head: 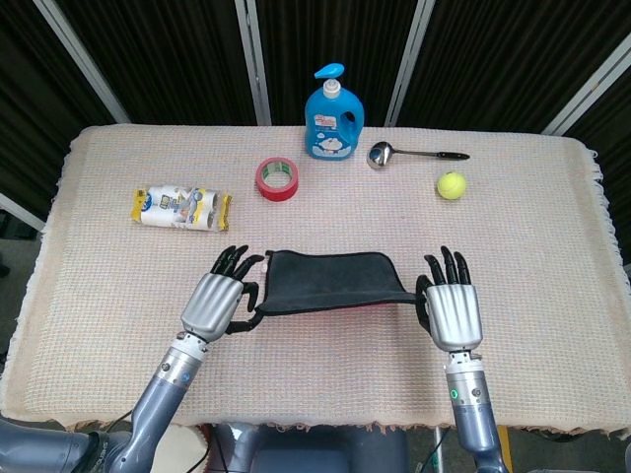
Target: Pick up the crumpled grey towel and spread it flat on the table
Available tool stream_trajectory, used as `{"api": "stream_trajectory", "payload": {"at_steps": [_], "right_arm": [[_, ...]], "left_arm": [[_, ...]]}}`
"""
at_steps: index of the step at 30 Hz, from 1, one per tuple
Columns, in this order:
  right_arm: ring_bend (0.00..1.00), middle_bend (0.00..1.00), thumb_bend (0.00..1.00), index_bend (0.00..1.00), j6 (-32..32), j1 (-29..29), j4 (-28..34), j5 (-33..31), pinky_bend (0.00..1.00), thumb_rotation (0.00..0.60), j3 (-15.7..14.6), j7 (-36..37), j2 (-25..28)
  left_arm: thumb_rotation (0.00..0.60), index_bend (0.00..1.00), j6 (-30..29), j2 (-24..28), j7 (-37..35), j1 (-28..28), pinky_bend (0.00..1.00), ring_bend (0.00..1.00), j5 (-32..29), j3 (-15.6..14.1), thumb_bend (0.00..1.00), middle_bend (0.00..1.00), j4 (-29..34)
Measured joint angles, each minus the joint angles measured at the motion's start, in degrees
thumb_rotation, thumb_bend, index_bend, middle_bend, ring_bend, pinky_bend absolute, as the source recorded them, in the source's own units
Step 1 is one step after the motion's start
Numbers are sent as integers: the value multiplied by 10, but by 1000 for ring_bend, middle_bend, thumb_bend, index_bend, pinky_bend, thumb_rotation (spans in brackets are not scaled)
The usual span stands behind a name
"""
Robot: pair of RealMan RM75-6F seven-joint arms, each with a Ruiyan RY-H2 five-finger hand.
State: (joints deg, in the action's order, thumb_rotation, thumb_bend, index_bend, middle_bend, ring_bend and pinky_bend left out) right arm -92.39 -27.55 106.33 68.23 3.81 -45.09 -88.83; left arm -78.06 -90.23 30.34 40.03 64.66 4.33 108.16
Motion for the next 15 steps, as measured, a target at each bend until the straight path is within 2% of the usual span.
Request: {"api": "stream_trajectory", "payload": {"at_steps": [15], "right_arm": [[87,239,562,611,11,31,-7,38,121,600,-33,-7,-17]], "left_arm": [[600,695,10,5,-17,-35,22,0,30,-25,373,144,-8]]}}
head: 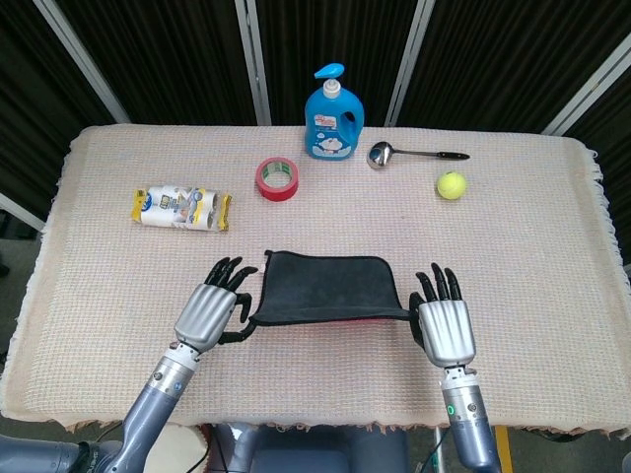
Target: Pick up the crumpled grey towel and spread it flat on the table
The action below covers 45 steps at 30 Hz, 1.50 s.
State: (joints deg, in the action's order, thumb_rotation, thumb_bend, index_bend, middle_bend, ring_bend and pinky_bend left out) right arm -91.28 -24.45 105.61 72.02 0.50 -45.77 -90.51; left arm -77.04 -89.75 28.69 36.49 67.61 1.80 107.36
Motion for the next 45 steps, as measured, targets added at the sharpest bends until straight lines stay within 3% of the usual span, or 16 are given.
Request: {"api": "stream_trajectory", "payload": {"at_steps": [13,26,35,39,43,45], "right_arm": [[87,240,562,611,15,31,-29,37,121,600,-33,-6,-20],[87,240,562,606,34,52,-48,59,121,600,-43,-7,-32],[45,218,562,330,51,62,-49,50,98,600,-45,-32,-30],[11,172,562,217,57,66,-42,41,75,600,-45,-52,-27],[0,85,562,34,63,71,-30,28,40,600,-44,-74,-23],[0,30,562,0,64,73,-25,24,18,600,-44,-84,-21]], "left_arm": [[600,695,12,-12,-6,-26,23,0,21,-20,373,144,-8],[600,673,25,-27,-5,-47,22,0,36,-31,373,142,-19],[600,448,30,-25,-17,-57,21,0,49,-32,351,109,-21],[600,384,32,-20,-20,-61,20,0,58,-33,327,96,-19],[600,238,36,-13,-21,-65,18,0,66,-35,287,80,-16],[600,168,39,-10,-24,-67,17,0,66,-35,274,69,-15]]}}
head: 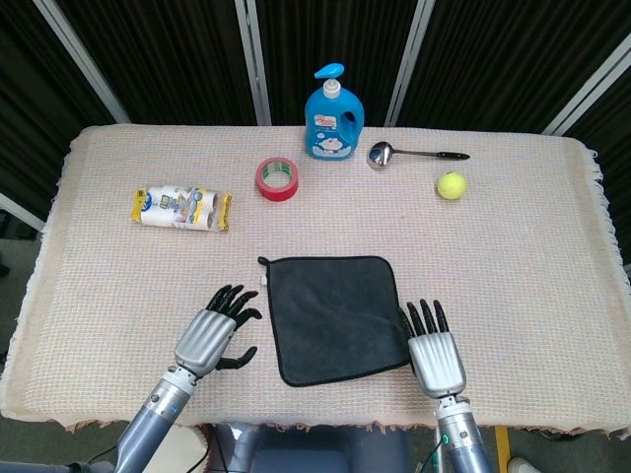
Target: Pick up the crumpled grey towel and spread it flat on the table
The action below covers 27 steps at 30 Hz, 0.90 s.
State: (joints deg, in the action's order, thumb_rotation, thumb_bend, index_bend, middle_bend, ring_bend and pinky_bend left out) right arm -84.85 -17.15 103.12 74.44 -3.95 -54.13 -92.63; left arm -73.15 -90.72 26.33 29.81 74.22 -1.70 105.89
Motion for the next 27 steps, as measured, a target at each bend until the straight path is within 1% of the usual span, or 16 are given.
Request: {"api": "stream_trajectory", "payload": {"at_steps": [2,7,12,17,20,21,22,26,27], "right_arm": [[0,2,563,0,1,2,6,-6,4,600,0,-14,3],[0,0,531,0,1,6,24,-22,0,600,5,-49,9],[0,0,504,0,-1,9,32,-30,0,600,10,-64,14],[0,0,489,0,-9,14,36,-31,0,600,16,-69,18],[0,0,489,0,-12,17,41,-30,0,600,20,-56,22],[0,0,489,0,-14,18,42,-28,0,600,21,-50,23],[0,0,489,0,-16,20,43,-25,0,600,23,-42,26],[0,0,489,0,-24,27,49,-14,0,600,27,-9,34],[0,0,489,0,-26,29,50,-12,0,600,27,0,35]], "left_arm": [[600,121,4,5,-2,-1,16,0,0,0,271,58,2],[600,62,11,19,-5,-3,12,0,2,0,256,32,9],[600,10,21,37,-10,-5,10,0,-1,0,233,19,20],[600,0,39,58,-22,-6,10,0,-7,-1,168,10,29],[600,0,50,72,-26,-4,10,0,-8,-2,163,2,35],[600,0,54,76,-28,-3,10,0,-6,-2,172,1,37],[600,0,59,81,-31,-1,10,0,-3,-3,210,2,41],[600,0,84,97,-42,8,10,0,8,-7,451,3,51],[600,0,92,101,-44,11,10,0,10,-8,483,3,53]]}}
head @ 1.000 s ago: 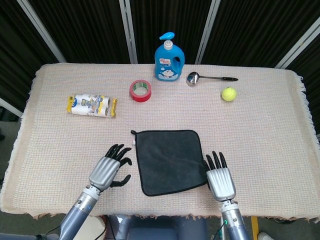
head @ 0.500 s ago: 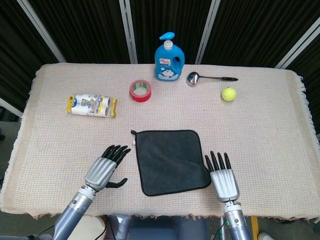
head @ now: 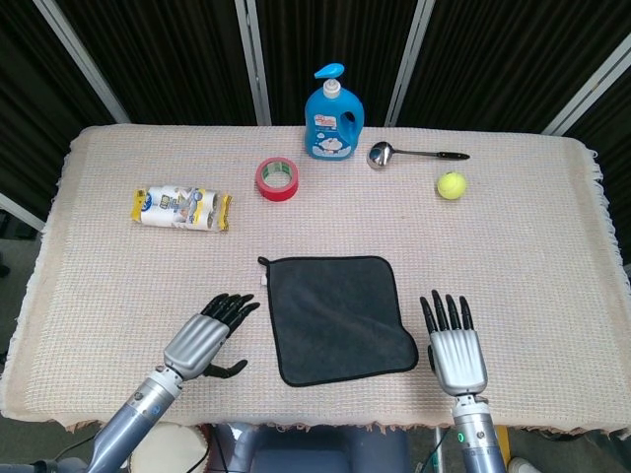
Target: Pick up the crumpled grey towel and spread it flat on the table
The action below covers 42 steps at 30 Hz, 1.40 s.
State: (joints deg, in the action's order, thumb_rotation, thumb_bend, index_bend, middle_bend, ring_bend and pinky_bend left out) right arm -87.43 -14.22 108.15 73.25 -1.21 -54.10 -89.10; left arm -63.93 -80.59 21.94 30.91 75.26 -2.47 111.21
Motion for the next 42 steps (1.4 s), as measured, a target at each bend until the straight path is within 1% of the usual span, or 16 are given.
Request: {"api": "stream_trajectory", "payload": {"at_steps": [2,7,10,13,16,22,27,31,37,42], "right_arm": [[0,0,489,0,-4,5,2,6,0,600,2,22,4],[0,0,489,0,-12,17,0,21,0,600,4,72,14],[0,0,489,0,-12,22,-8,26,0,600,5,95,18],[0,0,489,0,-11,26,-17,29,0,600,7,116,20],[0,0,489,0,-6,29,-21,30,0,600,8,139,22],[0,0,489,0,2,32,-25,34,0,600,16,169,31],[0,0,489,0,7,34,-27,39,0,600,20,183,35],[0,0,489,0,14,36,-24,35,0,600,22,192,38],[0,0,489,0,21,37,-25,36,0,600,22,191,38],[0,0,489,0,22,38,-25,41,0,600,22,190,36]], "left_arm": [[600,0,23,10,-2,10,11,0,4,-3,546,4,4],[600,0,92,32,0,46,15,0,6,-3,614,5,16],[600,7,131,38,5,70,15,0,-4,-1,665,6,23],[600,9,166,40,20,96,15,0,-24,3,685,7,27],[600,13,188,34,40,114,15,0,-47,5,686,11,29],[600,20,208,8,87,141,16,0,-92,-1,687,18,28],[600,25,207,-15,115,155,16,0,-127,-8,686,23,26],[600,31,200,-29,136,162,16,0,-151,-20,686,28,22],[600,32,190,-48,146,168,17,0,-177,-34,686,28,11],[600,32,182,-58,149,170,16,0,-182,-41,686,28,7]]}}
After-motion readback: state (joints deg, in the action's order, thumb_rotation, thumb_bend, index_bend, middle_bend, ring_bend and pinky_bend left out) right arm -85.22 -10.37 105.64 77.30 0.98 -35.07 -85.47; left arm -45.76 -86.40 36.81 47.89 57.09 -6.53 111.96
